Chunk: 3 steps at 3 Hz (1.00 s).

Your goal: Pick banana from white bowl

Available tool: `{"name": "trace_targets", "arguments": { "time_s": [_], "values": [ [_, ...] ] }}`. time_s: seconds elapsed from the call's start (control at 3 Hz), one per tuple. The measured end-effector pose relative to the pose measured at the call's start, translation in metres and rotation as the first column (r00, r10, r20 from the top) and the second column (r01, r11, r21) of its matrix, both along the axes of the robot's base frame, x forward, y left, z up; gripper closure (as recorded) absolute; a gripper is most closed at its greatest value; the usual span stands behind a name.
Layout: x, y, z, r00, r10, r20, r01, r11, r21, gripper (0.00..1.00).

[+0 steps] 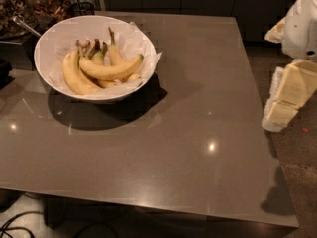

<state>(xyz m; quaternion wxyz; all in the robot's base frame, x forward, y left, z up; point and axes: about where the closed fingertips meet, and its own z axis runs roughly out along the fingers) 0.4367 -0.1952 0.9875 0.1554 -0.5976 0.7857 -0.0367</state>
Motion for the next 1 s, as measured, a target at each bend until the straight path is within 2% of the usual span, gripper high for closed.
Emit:
{"name": "trace_targets", "arguments": {
  "time_s": [0.33, 0.67, 1.0],
  "values": [
    [0.0, 0.045, 0.012, 0.9998, 0.014, -0.012, -0.014, 1.0, -0.019, 0.0],
    [0.004, 0.09, 0.018, 0.9982, 0.057, -0.02, -0.058, 0.997, -0.058, 0.0],
    [0.009, 0.125, 0.029, 0.9921, 0.125, -0.006, -0.125, 0.99, -0.07, 0.0]
  ]
}}
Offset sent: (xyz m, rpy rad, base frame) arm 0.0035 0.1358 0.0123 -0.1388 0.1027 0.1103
